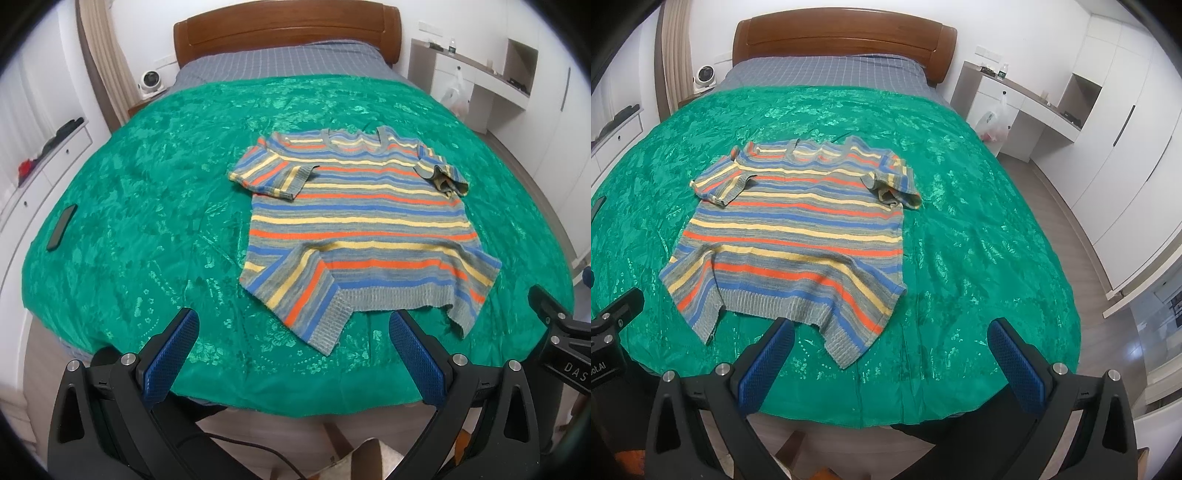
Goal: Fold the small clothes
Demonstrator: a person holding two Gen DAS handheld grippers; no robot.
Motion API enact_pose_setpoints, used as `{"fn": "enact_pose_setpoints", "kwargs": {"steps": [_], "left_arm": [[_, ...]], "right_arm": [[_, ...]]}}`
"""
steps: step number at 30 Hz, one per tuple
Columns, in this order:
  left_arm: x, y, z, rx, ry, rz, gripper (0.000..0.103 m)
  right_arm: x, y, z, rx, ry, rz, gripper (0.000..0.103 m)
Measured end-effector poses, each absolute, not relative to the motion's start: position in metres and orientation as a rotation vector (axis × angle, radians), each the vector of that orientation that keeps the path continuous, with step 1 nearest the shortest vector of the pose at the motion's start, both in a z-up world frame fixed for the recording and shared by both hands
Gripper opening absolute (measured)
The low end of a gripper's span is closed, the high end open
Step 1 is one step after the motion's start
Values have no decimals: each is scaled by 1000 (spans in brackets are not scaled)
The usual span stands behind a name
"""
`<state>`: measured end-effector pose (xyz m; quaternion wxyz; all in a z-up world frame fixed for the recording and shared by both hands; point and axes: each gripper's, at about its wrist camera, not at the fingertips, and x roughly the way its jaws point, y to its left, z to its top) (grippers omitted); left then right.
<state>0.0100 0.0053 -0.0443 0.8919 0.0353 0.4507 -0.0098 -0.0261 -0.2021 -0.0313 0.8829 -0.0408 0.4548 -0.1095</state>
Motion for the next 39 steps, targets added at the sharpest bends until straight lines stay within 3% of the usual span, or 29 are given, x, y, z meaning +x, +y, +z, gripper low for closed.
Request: {"fn": "enact_pose_setpoints", "kwargs": {"steps": [25,33,37,38,39], "left_arm": [[13,6,-49,96,957,-27,103],[39,91,-116,-150,1113,-22,102],[57,76,-158,-242,1185,-153,101],[62,69,-169,-262,1212,-170,100],[66,64,-179,-280,1232,-181,90]], "right_arm": [[-25,-202,-32,-92,959,-218,103],[-23,-277,-64,70,943,-194,103],[-9,-292,-118,321,1022,7,103],[-5,-291,-129,363,1032,44,102],[-2,-289,-142,402,1047,73,96]]}}
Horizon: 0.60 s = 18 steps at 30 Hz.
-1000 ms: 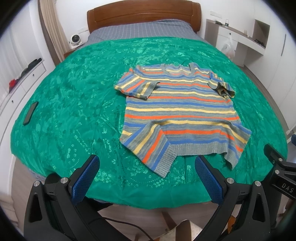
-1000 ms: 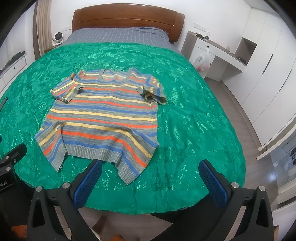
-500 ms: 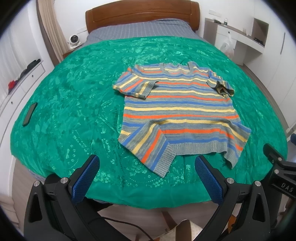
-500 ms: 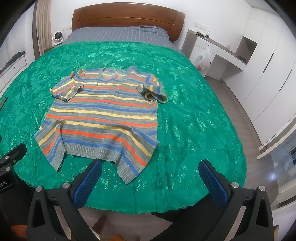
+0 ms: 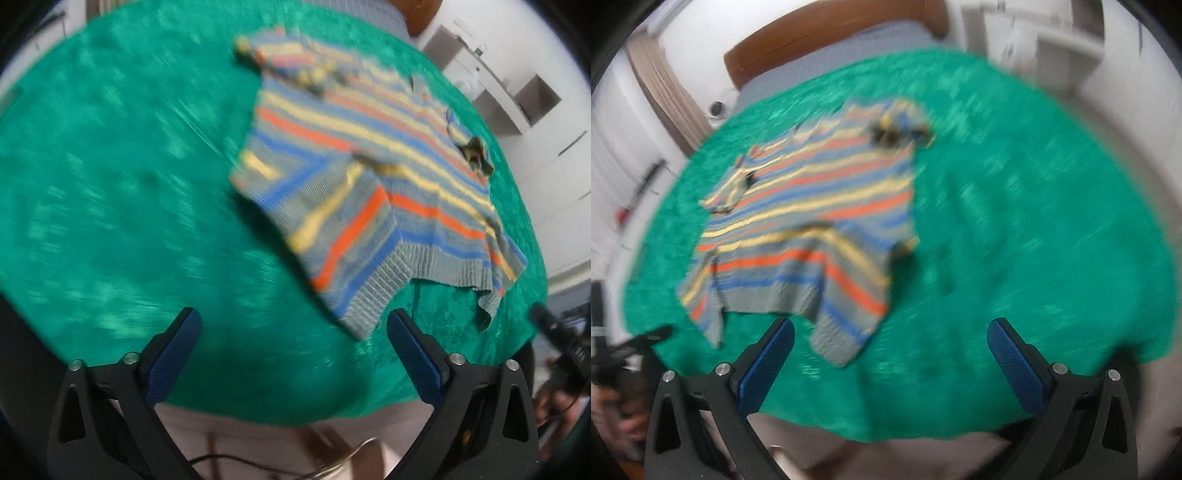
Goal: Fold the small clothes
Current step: 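Grasp the sweater hem with the left gripper while the right gripper grasps the hem beside it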
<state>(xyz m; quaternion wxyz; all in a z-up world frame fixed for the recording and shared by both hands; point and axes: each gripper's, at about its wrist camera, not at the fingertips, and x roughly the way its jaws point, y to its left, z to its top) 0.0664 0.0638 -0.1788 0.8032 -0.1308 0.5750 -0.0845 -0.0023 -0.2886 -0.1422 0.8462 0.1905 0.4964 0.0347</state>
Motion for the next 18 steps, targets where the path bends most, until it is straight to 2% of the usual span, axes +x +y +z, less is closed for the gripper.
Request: {"fn": "enact_pose_setpoints", "kwargs": {"steps": [1,2,3,5,6,10,14,18], "left_arm": [[70,60,-186,-300,1244,-189,77],[74,56,-193,-316,1248,-189,75],[77,52,-196,-310,1234,-165,74],[75,50,-192,-297,1180,-147,52],[73,51,-186,-302,1166,-170,5],[65,79,-162,-362,1171,-264,1],[46,110,-132,-265,1194,-301,1],[42,115,-147,-175,1271,-278,0]], "right_arm": [[2,-286,-155,449,1063,107,84],[6,-284,-168,515,1072,151,77],[10,-284,-181,588,1079,179,64],[13,-286,-193,673,1062,201,40],[13,-288,-196,696,1056,211,7],[-1,-299,-167,669,1026,253,9],[-24,-322,-128,581,1055,258,9],[-32,-328,-136,528,1122,243,9]]}}
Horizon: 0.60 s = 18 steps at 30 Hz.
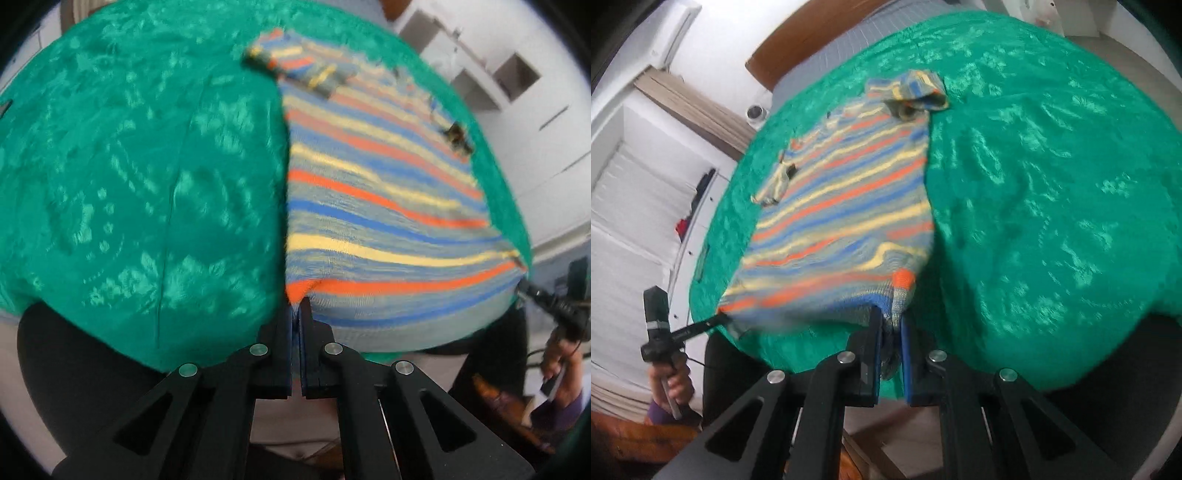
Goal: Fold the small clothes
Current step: 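Grasp the sweater hem with the left gripper while the right gripper grasps the hem beside it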
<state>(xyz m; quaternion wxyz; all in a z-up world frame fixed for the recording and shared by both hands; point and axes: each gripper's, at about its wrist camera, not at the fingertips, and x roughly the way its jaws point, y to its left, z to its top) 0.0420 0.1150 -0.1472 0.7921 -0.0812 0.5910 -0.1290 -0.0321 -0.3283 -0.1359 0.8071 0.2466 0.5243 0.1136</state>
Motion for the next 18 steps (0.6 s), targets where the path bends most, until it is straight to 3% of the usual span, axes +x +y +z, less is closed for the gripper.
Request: {"fn": "enact_pose_setpoints", "kwargs": {"steps": [4,10,18], "left_arm": [[41,108,-175,-112,1325,-240,0],[34,115,-168,-56,1323,-162,0],[42,81,-209,147,1307,-27,0]], "right_arm": [[-24,-314,-179,508,1233,228,9],[-32,-319,-174,404,1291,150,9],[-17,-309,-222,367,1355,50,8]]}}
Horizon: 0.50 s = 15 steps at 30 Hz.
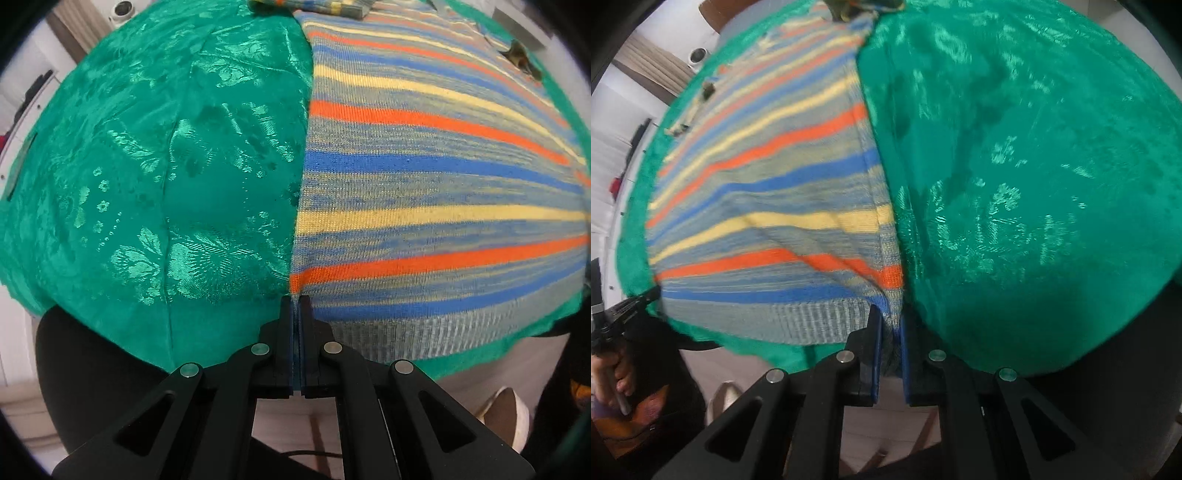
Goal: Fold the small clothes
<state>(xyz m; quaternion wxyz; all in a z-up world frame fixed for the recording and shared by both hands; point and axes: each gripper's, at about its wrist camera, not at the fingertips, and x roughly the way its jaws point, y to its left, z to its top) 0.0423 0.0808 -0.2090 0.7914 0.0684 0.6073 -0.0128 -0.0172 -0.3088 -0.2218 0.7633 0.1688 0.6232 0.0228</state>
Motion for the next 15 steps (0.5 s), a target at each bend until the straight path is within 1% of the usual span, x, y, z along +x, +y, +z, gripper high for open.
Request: {"fn": "enact_pose_setpoints", "kwargs": {"steps": [3,5,6,7,10,11,12,13,15], "left_arm": [[43,79,-208,141,1303,-29,3],[40,82,-201,120,1303,-45,12],[35,89,-194,111,1308,-48,26],[29,98,-186,105,1306,-45,39],[16,118,-152,78,1240,-34,44],[15,124,-139,76,1207,-18,46],[15,131,-126,74,1164,7,55],[17,134,-117,72,1131,27,61],[26,138,-100,54,1045,61,62]], "right_arm": [[-13,-306,-219,340,1363,56,10],[-16,-305,-212,335,1371,82,24],[-17,-307,-206,318,1384,82,41],[-19,-310,-200,300,1387,81,48],[-20,-328,-160,176,1347,55,49],[-13,-334,-140,110,1305,29,50],[-4,-340,-122,52,1260,7,55],[8,-343,-104,-11,1205,-11,64],[41,-342,-74,-122,1101,1,75]]}}
